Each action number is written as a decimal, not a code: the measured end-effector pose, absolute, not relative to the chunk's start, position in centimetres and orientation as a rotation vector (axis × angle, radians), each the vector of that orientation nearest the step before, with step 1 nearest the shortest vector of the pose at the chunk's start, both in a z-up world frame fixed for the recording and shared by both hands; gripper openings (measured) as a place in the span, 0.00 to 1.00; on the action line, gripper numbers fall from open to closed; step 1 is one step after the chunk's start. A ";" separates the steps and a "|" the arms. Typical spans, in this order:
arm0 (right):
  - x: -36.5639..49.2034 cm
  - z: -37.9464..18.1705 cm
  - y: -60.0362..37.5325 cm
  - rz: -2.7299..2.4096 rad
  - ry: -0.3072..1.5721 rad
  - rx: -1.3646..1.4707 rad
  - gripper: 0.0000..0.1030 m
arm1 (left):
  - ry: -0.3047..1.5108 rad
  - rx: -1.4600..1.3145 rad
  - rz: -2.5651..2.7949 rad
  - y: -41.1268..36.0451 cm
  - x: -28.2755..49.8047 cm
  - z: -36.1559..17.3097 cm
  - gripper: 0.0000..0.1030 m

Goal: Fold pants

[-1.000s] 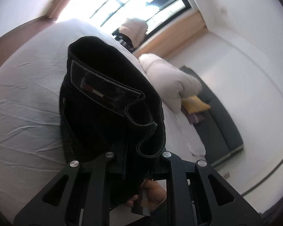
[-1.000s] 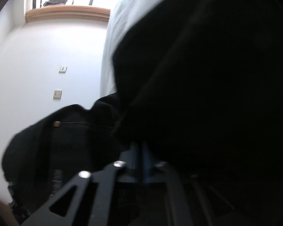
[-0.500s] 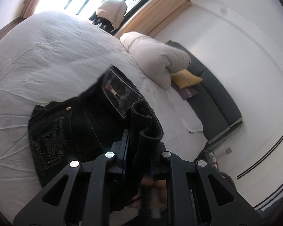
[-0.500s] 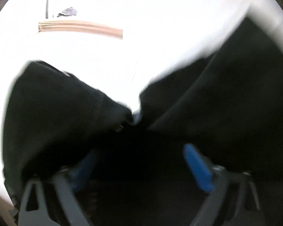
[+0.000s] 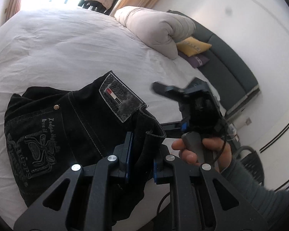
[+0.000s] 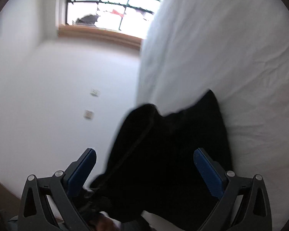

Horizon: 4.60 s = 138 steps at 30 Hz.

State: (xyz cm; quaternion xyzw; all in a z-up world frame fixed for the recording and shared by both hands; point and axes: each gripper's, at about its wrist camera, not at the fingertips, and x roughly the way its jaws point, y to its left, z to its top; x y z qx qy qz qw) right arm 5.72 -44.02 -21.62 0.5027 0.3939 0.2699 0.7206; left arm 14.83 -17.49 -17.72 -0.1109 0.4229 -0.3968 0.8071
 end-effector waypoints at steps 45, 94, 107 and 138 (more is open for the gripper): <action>6.5 -18.7 -46.7 0.515 0.847 0.872 0.90 | 1.041 -0.189 -0.918 -22.8 10.5 -25.2 0.76; 7.6 -23.5 -41.5 0.423 1.099 0.745 0.90 | 1.139 -0.381 -0.539 -8.7 19.3 -33.6 0.76; 6.9 -20.3 -34.3 0.315 1.113 0.415 0.34 | 1.171 -0.275 -0.625 -10.9 19.5 -33.4 0.17; 9.1 -19.9 -34.1 0.120 0.948 0.553 0.74 | 0.923 -0.096 -0.314 5.4 26.2 -27.3 0.87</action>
